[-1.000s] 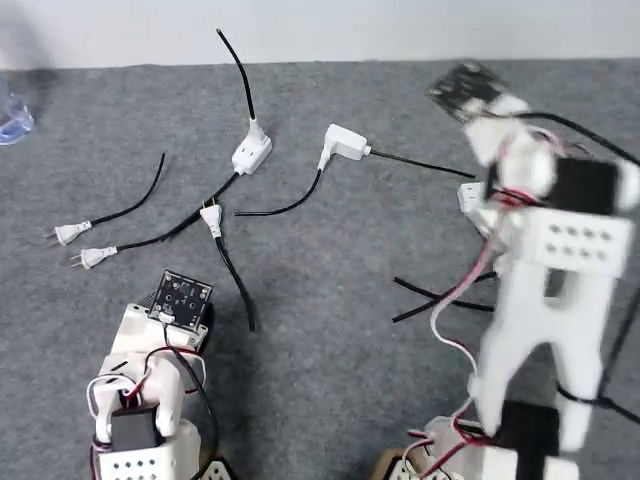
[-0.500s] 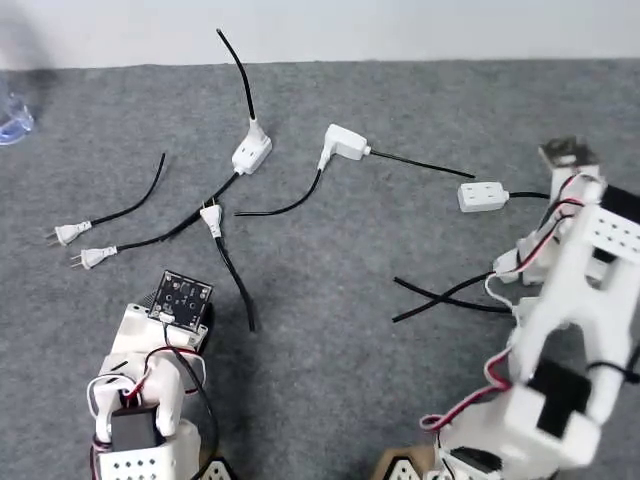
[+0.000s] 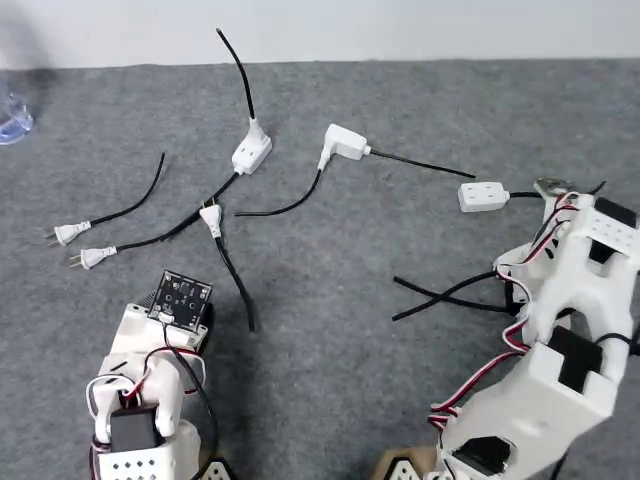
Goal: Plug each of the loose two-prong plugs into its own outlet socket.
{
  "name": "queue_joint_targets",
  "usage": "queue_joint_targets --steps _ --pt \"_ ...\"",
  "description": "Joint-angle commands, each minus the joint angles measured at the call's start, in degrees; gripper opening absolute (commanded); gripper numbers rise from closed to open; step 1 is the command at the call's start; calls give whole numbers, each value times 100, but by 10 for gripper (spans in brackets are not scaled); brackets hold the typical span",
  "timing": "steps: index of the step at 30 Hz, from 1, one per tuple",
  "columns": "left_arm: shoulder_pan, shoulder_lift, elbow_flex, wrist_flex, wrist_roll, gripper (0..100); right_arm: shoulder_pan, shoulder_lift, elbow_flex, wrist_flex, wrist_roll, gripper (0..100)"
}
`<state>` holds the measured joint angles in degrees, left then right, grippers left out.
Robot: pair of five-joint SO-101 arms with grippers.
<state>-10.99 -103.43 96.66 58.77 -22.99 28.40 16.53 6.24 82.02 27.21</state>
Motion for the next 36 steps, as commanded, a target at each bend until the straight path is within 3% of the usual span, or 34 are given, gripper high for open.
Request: queue_joint_targets --steps 1,9,15,30,32,36 --pt "35 -70 -31 -18 -26 235 154 -391 -44 57 255 358" --pt "35 -70 -31 -18 -26 235 251 -1209 88 330 668 362" --pt "35 -70 -31 -18 -26 235 664 -1182 413 -497 914 362" --pt "35 -70 -31 -18 -26 235 848 426 114 -1077 1029 357" --pt "35 -70 -31 -18 -26 235 848 585 105 -1095 1187 295" --pt "35 -70 -31 -18 -26 235 831 602 62 -1059 1442 0"
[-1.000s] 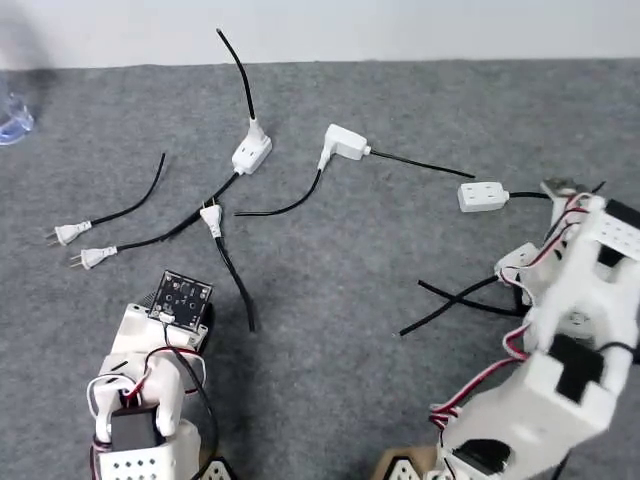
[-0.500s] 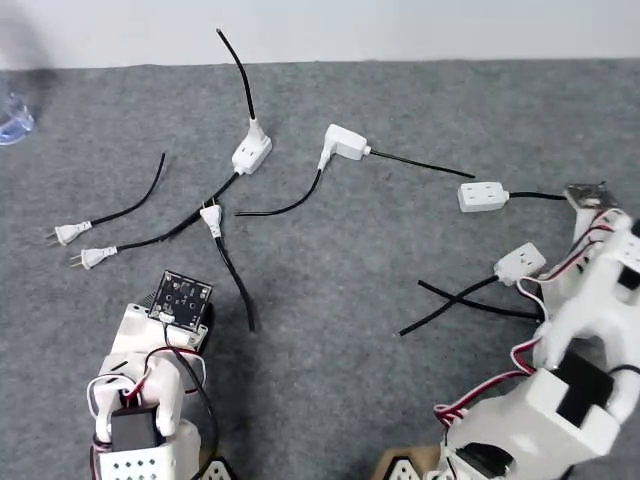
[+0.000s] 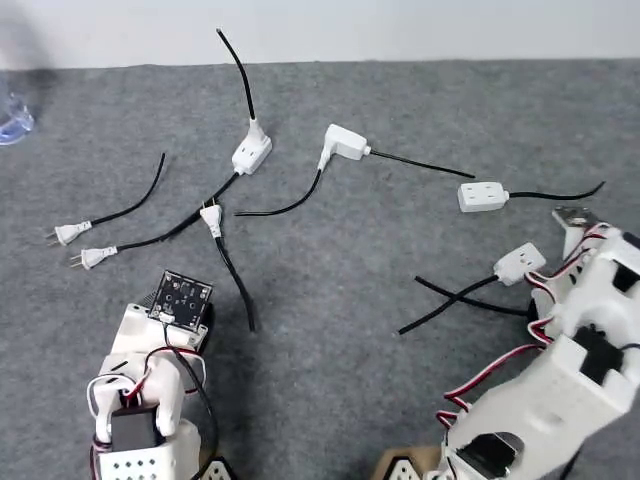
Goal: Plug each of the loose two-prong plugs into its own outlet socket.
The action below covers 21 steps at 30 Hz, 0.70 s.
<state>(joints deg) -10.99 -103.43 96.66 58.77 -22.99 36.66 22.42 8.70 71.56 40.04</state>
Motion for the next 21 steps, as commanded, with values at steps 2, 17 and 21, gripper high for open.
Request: queue_joint_targets --steps 2,17,21 --pt "35 -70 -31 -18 -26 235 4 -40 -316 57 176 62" --pt "35 -70 -31 -18 -26 235 -224 -664 -536 92 79 13" --pt "35 -70 -31 -18 -26 235 -312 -1411 -677 470 615 106"
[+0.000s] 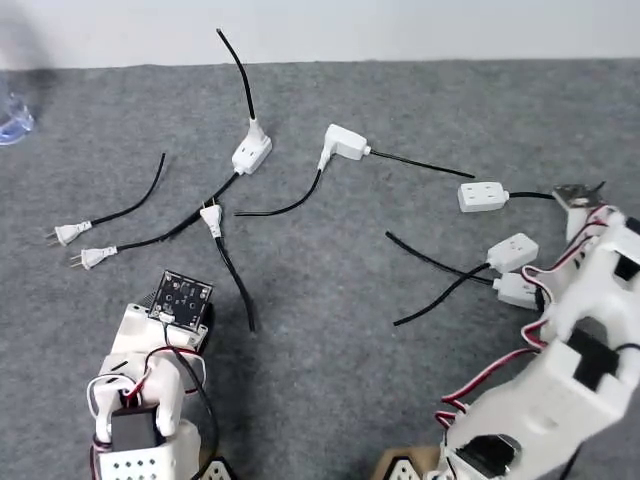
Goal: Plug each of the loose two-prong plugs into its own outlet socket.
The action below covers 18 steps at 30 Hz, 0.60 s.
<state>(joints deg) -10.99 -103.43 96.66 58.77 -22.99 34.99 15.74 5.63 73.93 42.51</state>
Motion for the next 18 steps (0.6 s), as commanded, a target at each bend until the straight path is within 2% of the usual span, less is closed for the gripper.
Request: queue_joint_targets --steps 1,5,7,13,18 --pt "35 -70 -31 -18 -26 235 -233 -945 -378 312 730 148" --pt "35 -70 -31 -18 -26 235 -576 -1367 -211 532 2831 294" --pt "35 -70 -31 -18 -26 235 -752 -1341 -70 505 3499 331" --pt "35 -70 -31 -70 -26 235 -1270 -954 457 -259 3675 340" --pt "35 -70 -31 -97 -26 235 -1209 -479 457 -242 3851 339"
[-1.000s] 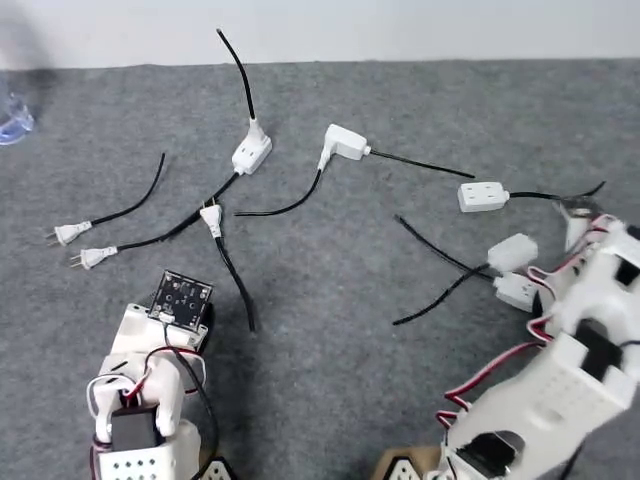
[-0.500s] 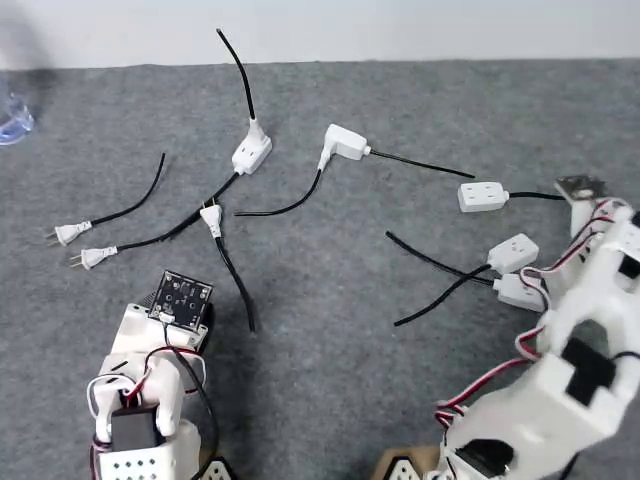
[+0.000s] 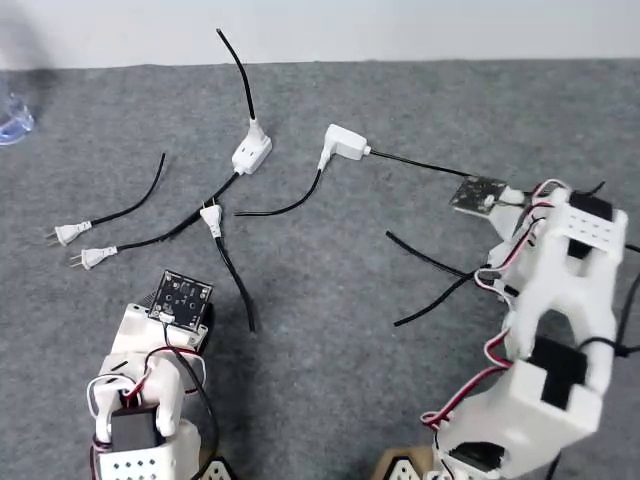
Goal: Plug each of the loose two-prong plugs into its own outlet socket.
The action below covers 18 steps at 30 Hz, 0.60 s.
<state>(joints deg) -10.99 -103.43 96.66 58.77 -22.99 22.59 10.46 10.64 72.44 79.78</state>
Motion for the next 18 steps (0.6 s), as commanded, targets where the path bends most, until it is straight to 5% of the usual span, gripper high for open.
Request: queue_joint_targets --steps 1,9,18 --pt "35 -70 -31 -97 -26 235 92 110 -44 -110 185 339" --pt "35 -70 -31 -88 -26 235 321 321 -9 -154 316 327" --pt "35 -70 -31 -79 -26 235 365 1253 -18 -462 316 8"
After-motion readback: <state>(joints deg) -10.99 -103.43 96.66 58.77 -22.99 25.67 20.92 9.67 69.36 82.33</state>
